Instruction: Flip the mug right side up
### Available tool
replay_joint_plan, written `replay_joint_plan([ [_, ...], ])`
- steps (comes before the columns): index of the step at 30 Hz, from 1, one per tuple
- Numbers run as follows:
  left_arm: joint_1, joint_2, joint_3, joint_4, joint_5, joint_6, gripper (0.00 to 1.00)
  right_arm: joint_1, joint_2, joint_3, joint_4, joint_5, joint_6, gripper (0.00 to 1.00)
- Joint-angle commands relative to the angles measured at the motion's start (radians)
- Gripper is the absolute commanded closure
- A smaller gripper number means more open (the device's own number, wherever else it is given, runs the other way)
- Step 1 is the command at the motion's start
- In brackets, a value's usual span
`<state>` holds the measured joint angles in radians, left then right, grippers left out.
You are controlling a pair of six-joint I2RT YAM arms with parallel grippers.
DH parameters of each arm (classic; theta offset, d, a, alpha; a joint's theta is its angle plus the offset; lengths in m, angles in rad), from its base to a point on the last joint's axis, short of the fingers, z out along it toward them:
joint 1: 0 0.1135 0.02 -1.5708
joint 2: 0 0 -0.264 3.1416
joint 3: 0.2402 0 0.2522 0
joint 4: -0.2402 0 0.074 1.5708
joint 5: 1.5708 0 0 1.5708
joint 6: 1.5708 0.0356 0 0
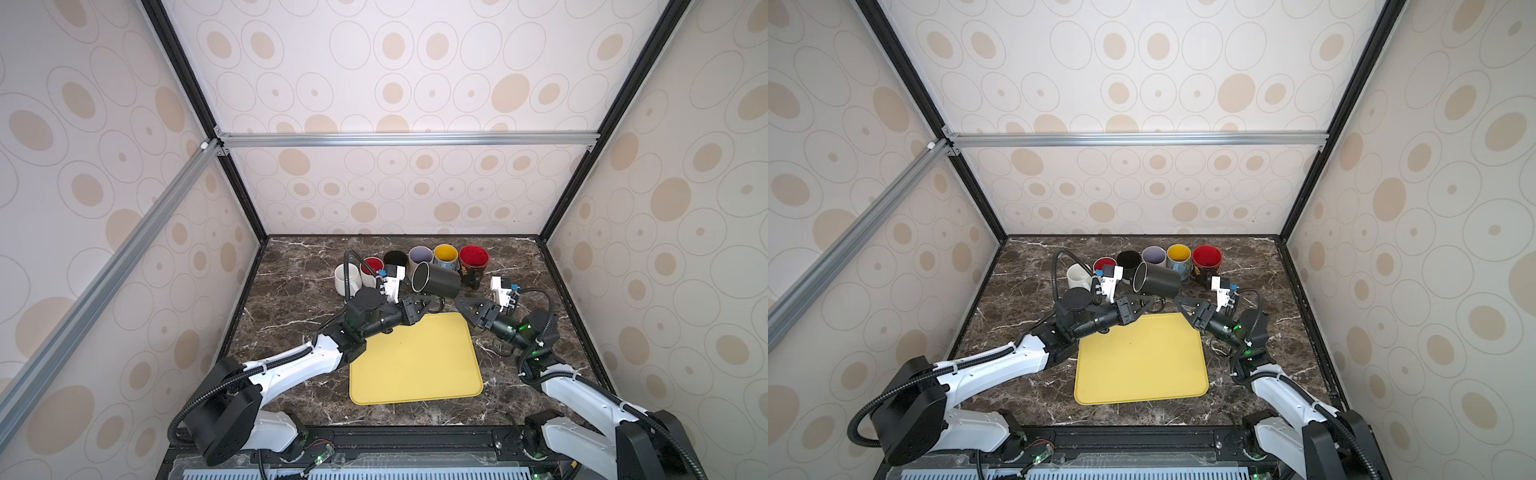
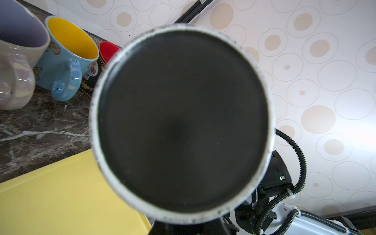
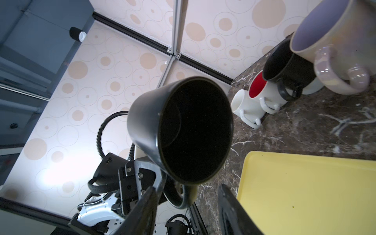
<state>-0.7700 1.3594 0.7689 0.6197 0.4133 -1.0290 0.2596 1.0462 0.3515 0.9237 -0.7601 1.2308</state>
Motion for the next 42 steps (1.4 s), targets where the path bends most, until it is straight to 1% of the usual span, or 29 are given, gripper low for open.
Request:
replay_joint_plan([
  [1, 0.009, -0.005, 0.020, 0.264, 0.048, -0.078, 1.00, 0.001, -0.038, 0.042, -0.018, -0.060, -0.012, 0.49],
  [5, 0.010, 0.019, 0.029, 0.293, 0.051, -0.091, 1.00, 0.004, -0.096, 0.061, -0.162, -0.064, -0.078, 0.49],
  [6, 0.011, 0.027, 0.032, 0.309, 0.051, -0.097, 1.00, 0.004, -0.104, 0.060, -0.164, -0.065, -0.081, 0.49],
  [7, 0.009, 0.037, 0.032, 0.335, 0.083, -0.112, 1.00, 0.004, -0.108, 0.060, -0.163, -0.064, -0.078, 0.49],
  [8, 0.009, 0.046, 0.034, 0.357, 0.092, -0.126, 1.00, 0.004, -0.109, 0.063, -0.161, -0.066, -0.075, 0.49],
  [12, 0.009, 0.077, 0.031, 0.426, 0.114, -0.167, 1.00, 0.006, -0.080, 0.065, -0.094, -0.064, -0.036, 0.49],
  [17, 0.008, 0.098, 0.013, 0.517, 0.120, -0.215, 1.00, 0.006, -0.009, 0.077, -0.011, -0.082, 0.005, 0.50],
  [21, 0.006, 0.118, 0.014, 0.549, 0.134, -0.242, 1.00, 0.007, 0.010, 0.087, 0.024, -0.082, 0.021, 0.53],
  [26, -0.007, 0.172, -0.006, 0.644, 0.141, -0.297, 1.00, 0.012, 0.017, 0.102, 0.058, -0.068, 0.038, 0.57],
  [29, -0.012, 0.202, -0.007, 0.694, 0.148, -0.327, 1.00, 0.013, 0.039, 0.112, 0.096, -0.067, 0.059, 0.57],
  [32, -0.015, 0.219, 0.002, 0.712, 0.158, -0.336, 1.00, 0.026, 0.078, 0.118, 0.160, -0.057, 0.088, 0.66],
  [35, -0.017, 0.238, 0.020, 0.712, 0.173, -0.339, 1.00, 0.057, 0.130, 0.133, 0.231, -0.045, 0.119, 0.66],
  [36, -0.017, 0.243, 0.022, 0.719, 0.174, -0.344, 1.00, 0.063, 0.144, 0.137, 0.244, -0.040, 0.126, 0.69],
  [37, -0.018, 0.249, 0.021, 0.728, 0.176, -0.352, 1.00, 0.065, 0.161, 0.144, 0.256, -0.035, 0.134, 0.77],
  [39, -0.018, 0.255, 0.020, 0.735, 0.180, -0.359, 1.00, 0.070, 0.183, 0.151, 0.281, -0.026, 0.144, 0.85],
  [40, -0.018, 0.260, 0.020, 0.736, 0.182, -0.363, 1.00, 0.072, 0.192, 0.156, 0.285, -0.024, 0.145, 0.99],
  [42, -0.016, 0.264, 0.014, 0.737, 0.179, -0.370, 1.00, 0.072, 0.203, 0.162, 0.284, -0.018, 0.153, 1.00],
])
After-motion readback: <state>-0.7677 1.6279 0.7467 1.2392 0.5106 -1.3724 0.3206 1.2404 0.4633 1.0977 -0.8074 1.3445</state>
